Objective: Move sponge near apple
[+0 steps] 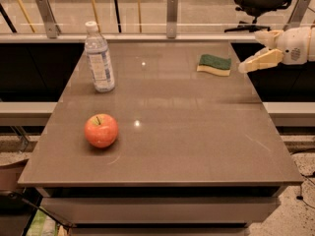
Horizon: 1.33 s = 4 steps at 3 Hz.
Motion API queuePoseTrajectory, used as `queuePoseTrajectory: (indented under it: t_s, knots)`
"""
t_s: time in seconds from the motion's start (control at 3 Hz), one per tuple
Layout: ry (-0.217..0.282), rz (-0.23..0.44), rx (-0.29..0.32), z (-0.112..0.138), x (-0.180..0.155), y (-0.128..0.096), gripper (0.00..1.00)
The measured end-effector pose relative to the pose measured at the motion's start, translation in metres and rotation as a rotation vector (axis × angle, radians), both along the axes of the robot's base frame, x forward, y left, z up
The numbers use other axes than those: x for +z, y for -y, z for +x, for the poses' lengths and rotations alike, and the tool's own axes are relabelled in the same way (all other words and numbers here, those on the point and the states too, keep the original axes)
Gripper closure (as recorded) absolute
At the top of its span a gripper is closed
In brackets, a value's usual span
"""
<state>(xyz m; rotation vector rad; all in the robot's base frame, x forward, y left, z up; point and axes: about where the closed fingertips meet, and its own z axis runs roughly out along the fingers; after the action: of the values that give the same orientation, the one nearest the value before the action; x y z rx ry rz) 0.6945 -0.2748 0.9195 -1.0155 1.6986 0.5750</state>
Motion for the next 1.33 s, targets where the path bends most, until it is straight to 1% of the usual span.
queuePoseTrajectory:
  t_s: [0.33,0.67,1.33]
  knots:
    - [0.014,0.001,0.005,0.012,-0.008,-0.007,0.0]
    - [0.013,0.002,0.01,0.028,-0.018,-0.014,0.0]
    - [-0.004,0.027,0.041,0.052,-0.039,-0.027,0.0]
